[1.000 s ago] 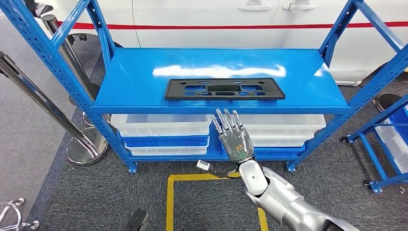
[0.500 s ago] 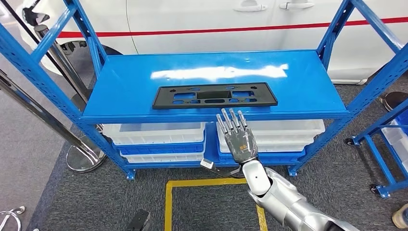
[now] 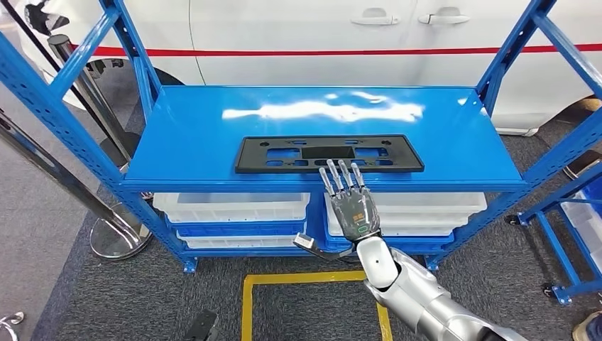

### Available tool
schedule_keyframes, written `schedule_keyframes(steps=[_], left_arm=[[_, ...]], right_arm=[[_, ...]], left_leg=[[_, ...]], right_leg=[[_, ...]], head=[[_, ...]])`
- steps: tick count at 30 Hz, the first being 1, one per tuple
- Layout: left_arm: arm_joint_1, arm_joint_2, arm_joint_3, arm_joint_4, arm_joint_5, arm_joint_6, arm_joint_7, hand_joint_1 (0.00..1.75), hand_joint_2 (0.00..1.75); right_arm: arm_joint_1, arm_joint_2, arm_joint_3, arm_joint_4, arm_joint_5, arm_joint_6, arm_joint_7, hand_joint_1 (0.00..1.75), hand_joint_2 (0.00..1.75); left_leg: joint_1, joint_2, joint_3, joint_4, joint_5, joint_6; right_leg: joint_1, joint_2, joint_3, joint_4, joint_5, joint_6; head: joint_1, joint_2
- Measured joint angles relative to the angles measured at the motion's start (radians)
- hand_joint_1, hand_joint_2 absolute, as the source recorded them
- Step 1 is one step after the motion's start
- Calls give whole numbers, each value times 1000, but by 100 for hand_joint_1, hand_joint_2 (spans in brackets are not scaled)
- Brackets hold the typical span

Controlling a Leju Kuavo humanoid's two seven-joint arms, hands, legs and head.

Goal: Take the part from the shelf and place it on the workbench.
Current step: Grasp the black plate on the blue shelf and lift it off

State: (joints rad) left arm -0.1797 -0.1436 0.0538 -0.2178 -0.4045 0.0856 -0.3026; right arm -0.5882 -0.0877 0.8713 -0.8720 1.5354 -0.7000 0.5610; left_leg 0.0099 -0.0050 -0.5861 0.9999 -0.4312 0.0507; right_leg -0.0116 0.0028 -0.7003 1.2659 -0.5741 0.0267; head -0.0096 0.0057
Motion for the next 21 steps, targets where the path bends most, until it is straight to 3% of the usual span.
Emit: schedule_keyframes(steps=[1,2,4,5,6,7,10,12,13,15,16,17,18,20,21], left_arm=[[1,0,0,0,-1,0,0,0,0],[2,0,0,0,-3,-1,-1,0,0],[4,-1,0,0,-6,-2,-2,0,0],[3,-2,0,0,-8,-2,-3,0,0],[2,-2,0,0,-9,-3,-4,0,0],[1,-2,0,0,-10,-3,-5,0,0],[-1,-2,0,0,-12,-3,-6,0,0],[-2,-2,0,-1,-13,-3,-7,0,0],[-3,-2,0,-1,-14,-1,-8,0,0],[-1,-2,0,-1,-12,4,-4,0,0],[1,-2,1,-1,-11,8,-1,0,0],[3,-2,1,-1,-10,13,3,0,0],[4,-2,3,-1,-10,18,6,0,0],[6,-2,6,-1,-11,25,7,0,0],[6,-1,8,0,-12,26,5,0,0]], right_arm=[[3,0,0,1,0,0,0,0,175],[6,0,-1,2,0,0,0,0,175],[6,0,-3,2,0,0,-1,0,175],[5,0,-5,2,0,0,0,0,175],[4,0,-6,2,0,0,0,0,175],[4,0,-6,2,0,0,-1,0,175],[4,-1,-9,2,0,0,-3,0,175],[3,-1,-11,1,0,0,-3,0,175],[2,-1,-12,0,0,0,-2,0,175],[5,0,-11,0,0,0,1,0,175],[7,0,-11,0,0,0,4,0,175],[10,0,-12,-1,0,0,8,0,175],[15,0,-12,-4,0,0,14,0,175],[35,-1,-18,-24,0,0,32,0,175],[48,-1,-23,-41,0,0,43,0,175]], left_leg=[[0,0,6,1,-7,0],[1,-1,14,1,-15,-1],[2,-3,37,4,-36,-7],[1,-3,46,7,-47,-13],[0,-4,53,9,-57,-19],[-1,-3,57,9,-65,-26],[0,-1,70,6,-81,-45],[2,0,58,51,-101,-54],[3,0,29,107,-120,-57],[3,0,-61,245,-156,-62],[3,0,-102,291,-156,-63],[3,0,-126,299,-133,-62],[3,0,-133,267,-88,-59],[0,0,-108,144,19,-46],[-4,-1,-93,94,51,-38]], right_leg=[[-3,0,-31,35,4,3],[-6,-1,-43,33,30,5],[-11,-3,-13,-77,125,7],[-11,-4,14,-142,159,7],[-9,-4,37,-193,175,3],[-7,-4,51,-222,174,-1],[-4,0,68,-234,148,-21],[-7,1,89,-241,137,-35],[-8,0,101,-243,131,-41],[-6,-1,122,-244,115,-47],[-4,0,132,-244,106,-47],[-3,2,145,-244,95,-47],[-2,4,159,-243,84,-46],[2,7,187,-244,60,-43],[4,9,196,-243,51,-39]], head=[[0,0],[0,0],[0,0],[0,0],[0,0],[0,0],[-1,0],[-1,0],[-1,0],[-1,0],[-1,0],[-1,0],[-1,0],[0,0],[0,0]])
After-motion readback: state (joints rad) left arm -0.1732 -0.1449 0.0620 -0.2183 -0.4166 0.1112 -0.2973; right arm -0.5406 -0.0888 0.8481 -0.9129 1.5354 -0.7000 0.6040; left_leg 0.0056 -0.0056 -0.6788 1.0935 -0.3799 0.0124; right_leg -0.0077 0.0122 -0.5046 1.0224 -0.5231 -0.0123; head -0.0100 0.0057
